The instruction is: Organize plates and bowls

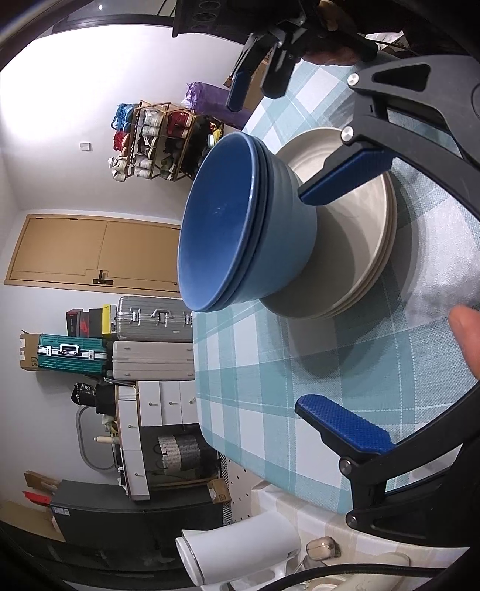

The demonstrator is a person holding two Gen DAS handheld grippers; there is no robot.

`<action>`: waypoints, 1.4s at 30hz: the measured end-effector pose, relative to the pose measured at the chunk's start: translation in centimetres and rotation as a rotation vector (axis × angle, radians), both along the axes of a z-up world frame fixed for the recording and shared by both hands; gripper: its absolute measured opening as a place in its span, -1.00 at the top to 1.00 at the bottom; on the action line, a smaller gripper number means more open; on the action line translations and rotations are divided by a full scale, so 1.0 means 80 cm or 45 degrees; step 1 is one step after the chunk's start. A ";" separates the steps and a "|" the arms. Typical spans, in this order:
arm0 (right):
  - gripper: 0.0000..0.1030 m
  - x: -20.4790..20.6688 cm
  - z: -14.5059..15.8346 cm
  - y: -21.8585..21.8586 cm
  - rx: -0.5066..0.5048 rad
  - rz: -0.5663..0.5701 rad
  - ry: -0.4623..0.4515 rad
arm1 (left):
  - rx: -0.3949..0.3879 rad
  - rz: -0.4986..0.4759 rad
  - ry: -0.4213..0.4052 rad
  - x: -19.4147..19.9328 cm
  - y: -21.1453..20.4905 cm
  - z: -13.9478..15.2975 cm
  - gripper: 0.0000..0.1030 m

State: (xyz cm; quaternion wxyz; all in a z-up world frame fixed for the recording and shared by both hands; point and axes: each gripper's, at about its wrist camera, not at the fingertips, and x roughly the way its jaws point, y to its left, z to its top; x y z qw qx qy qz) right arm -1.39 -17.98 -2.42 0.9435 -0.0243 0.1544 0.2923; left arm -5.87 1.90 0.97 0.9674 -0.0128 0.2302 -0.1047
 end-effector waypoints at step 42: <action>-0.99 0.000 0.001 -0.003 0.017 0.039 0.001 | 0.003 -0.019 -0.008 -0.004 -0.005 -0.010 -0.99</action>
